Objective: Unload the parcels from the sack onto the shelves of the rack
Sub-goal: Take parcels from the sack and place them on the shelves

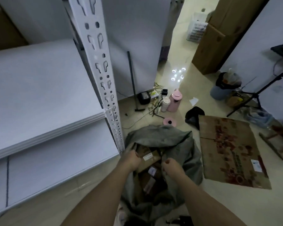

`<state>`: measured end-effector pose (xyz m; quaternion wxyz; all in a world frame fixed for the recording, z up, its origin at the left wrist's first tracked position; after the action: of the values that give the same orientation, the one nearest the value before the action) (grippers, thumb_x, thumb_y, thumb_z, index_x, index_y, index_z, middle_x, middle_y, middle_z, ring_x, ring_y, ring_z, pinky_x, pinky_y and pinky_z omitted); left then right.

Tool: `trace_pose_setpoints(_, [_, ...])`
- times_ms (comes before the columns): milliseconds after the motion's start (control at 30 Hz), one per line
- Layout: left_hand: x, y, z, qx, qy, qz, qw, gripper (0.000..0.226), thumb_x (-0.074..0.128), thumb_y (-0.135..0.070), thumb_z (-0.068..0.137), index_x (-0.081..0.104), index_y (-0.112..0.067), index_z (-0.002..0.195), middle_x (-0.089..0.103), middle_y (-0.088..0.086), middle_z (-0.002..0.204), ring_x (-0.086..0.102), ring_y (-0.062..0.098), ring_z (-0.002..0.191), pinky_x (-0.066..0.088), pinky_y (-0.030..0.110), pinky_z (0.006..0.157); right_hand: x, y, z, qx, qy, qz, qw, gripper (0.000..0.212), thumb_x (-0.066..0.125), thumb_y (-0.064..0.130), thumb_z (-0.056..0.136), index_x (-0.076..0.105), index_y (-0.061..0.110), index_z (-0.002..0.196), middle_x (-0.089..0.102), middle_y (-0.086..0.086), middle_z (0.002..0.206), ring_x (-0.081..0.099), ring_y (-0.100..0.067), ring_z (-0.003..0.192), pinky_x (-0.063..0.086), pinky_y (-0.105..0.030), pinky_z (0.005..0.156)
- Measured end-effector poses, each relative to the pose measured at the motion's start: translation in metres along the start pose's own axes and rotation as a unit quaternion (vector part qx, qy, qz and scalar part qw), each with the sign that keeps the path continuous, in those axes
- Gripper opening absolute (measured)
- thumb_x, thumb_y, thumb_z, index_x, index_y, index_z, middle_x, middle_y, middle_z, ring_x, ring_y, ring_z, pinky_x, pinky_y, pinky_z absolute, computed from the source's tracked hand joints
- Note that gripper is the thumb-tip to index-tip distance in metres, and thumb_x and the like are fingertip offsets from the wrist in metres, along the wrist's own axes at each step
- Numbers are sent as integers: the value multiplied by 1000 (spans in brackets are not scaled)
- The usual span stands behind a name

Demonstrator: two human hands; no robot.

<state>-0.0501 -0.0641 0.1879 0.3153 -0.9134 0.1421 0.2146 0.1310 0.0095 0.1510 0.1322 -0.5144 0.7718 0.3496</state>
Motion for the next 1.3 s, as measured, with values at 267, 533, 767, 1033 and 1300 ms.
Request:
trace_pose_setpoints(267, [72, 46, 101, -4, 5, 174, 985, 59, 54, -38, 88, 40, -9, 137, 35, 17, 145, 46, 28, 124, 43, 31, 97, 54, -25, 99, -61, 30, -230, 971, 29, 43, 35, 97, 50, 17, 119, 56, -4, 121, 55, -20, 108, 42, -30, 83])
trace_pose_setpoints(533, [164, 111, 232, 38, 28, 309, 950, 53, 52, -35, 89, 40, -11, 134, 35, 11, 140, 43, 28, 121, 42, 37, 95, 124, -52, 255, -150, 6, -431, 890, 42, 48, 21, 96, 37, 12, 136, 43, -10, 137, 45, -27, 122, 39, -35, 94])
trace_pose_setpoints(767, [201, 140, 314, 116, -1, 470, 875, 60, 45, -33, 94, 26, -11, 146, 24, 9, 153, 17, 27, 143, 11, 38, 117, 163, -67, 361, -193, -11, -536, 822, 69, 49, 26, 96, 12, 14, 153, 18, -11, 157, 21, -31, 143, 23, -42, 114])
trace_pose_setpoints(1033, [197, 182, 351, 54, -2, 613, 788, 61, 26, -44, 100, 20, -11, 151, 20, 11, 157, -1, 34, 147, -16, 54, 113, 192, -82, 415, -193, 1, -552, 811, 85, 50, 31, 96, -11, 14, 153, 12, -7, 160, 14, -26, 146, 19, -43, 114])
trace_pose_setpoints(1300, [179, 191, 345, 23, -3, 618, 786, 64, 33, -42, 98, 14, -17, 153, 10, 9, 160, -4, 34, 147, -21, 56, 108, 171, -63, 379, -281, -45, -549, 786, 70, 56, 26, 91, 20, 15, 150, 29, -9, 151, 32, -28, 136, 31, -42, 107])
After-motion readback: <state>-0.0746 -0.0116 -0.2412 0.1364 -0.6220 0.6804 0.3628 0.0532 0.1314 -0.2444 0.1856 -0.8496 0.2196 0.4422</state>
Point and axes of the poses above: each hand's wrist, its own z-axis towards the middle knuckle, its own x-axis out of the palm, y = z × x, the point moved 9 cm from there along z, towards the middle knuckle
